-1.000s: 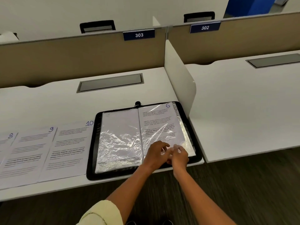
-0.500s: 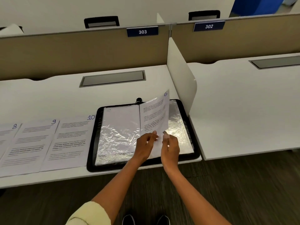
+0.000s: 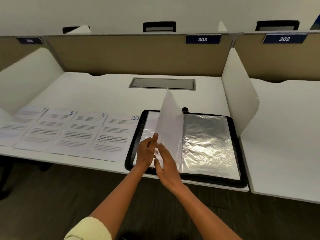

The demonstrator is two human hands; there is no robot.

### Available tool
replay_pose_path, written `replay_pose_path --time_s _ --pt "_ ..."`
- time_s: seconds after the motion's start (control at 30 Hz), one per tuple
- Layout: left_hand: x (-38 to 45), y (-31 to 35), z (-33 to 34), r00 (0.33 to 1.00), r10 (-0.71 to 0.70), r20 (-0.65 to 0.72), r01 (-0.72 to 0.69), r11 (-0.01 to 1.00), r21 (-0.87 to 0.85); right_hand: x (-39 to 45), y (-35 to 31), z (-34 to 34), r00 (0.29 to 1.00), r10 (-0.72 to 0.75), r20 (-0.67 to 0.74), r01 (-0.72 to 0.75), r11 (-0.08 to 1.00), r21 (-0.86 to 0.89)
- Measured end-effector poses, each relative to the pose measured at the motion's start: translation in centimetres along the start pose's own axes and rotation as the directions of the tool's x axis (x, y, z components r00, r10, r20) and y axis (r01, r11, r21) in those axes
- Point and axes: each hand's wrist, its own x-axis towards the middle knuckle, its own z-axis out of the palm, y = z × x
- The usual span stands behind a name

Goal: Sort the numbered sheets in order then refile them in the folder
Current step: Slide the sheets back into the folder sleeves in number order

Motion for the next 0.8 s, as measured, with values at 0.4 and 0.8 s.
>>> replay_pose_path --time_s 0.4,0.8 --pt "1.2 -5.5 -8.1 0.969 -0.231 -0.085 0.243 0.953 0.183 1.9 1.9 5.0 0.987 0.155 0.026 -0.14 0.942 -0.304" --pt "3.3 -11.3 -17.0 0.998 0.027 0.058 -0.055 0.823 0.565 2.5 1.4 9.7 0.922 0.361 -0.143 -0.341 0.578 -0.741"
